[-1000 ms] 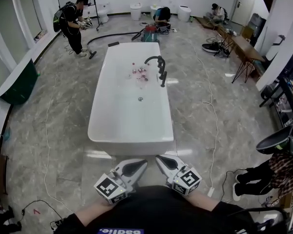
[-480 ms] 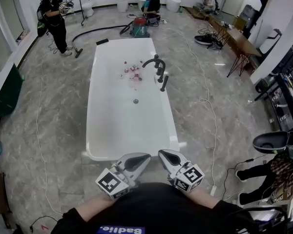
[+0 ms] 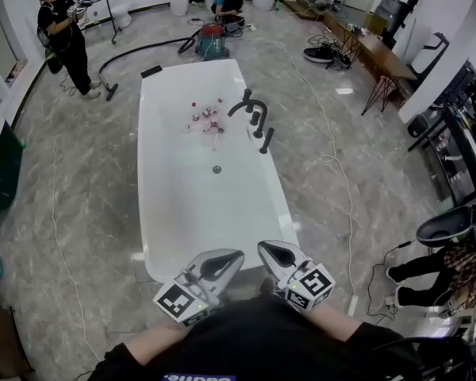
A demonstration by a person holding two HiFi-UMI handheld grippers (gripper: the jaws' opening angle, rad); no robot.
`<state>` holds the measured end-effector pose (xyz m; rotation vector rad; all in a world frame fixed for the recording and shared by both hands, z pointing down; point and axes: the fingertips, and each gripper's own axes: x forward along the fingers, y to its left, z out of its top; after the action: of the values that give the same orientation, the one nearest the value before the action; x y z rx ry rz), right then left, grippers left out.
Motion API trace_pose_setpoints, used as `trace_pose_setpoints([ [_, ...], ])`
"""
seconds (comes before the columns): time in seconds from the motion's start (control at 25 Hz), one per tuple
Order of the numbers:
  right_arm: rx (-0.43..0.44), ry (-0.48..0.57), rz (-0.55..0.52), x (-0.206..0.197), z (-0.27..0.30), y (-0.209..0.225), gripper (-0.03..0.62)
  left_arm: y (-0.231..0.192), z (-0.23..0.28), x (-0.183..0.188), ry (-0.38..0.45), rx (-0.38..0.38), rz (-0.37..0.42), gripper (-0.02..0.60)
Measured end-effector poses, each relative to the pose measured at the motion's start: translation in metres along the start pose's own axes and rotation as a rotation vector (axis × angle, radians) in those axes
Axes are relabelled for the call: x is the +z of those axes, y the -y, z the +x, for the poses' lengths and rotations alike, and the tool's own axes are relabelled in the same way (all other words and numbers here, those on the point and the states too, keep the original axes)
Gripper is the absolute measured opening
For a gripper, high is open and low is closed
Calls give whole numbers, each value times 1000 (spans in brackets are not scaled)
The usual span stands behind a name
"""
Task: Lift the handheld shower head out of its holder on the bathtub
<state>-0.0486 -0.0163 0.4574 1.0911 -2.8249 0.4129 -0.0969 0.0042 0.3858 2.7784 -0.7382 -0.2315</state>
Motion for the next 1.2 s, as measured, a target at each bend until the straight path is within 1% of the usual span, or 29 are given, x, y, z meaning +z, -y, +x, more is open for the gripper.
trace_pose_setpoints([
  [0.08,3,-2,2,3,6,8,2,-8,4,-4,-33,10,-3,0],
  [0.16,15,-2,-3,7,12,13,2,-15,7,-4,-47,21,0,0],
  [0.24,29,0,-6,10,18,20,2,-22,12,1,-27,34,9,0],
  [0.32,40,2,-6,13,23,30,2,-27,20,11,18,47,20,0],
  [0.36,44,1,-8,15,24,37,2,-28,24,11,14,55,21,0],
  [0.4,49,0,-12,17,25,44,2,-29,27,8,-10,64,18,0],
  [0.44,51,0,-14,19,26,51,2,-30,30,5,-34,74,15,0],
  [0.52,49,4,-15,24,28,69,2,-33,36,3,-52,92,13,0],
  [0.72,50,11,-25,34,37,114,3,-45,54,6,-52,150,17,0],
  [0.92,47,-14,-39,29,42,158,3,-50,74,2,-58,171,18,0],
  [1.08,31,-50,-58,19,52,197,3,-63,86,3,-60,241,11,0],
  [1.2,17,-80,-94,11,61,227,5,-62,94,-1,-60,225,7,0],
])
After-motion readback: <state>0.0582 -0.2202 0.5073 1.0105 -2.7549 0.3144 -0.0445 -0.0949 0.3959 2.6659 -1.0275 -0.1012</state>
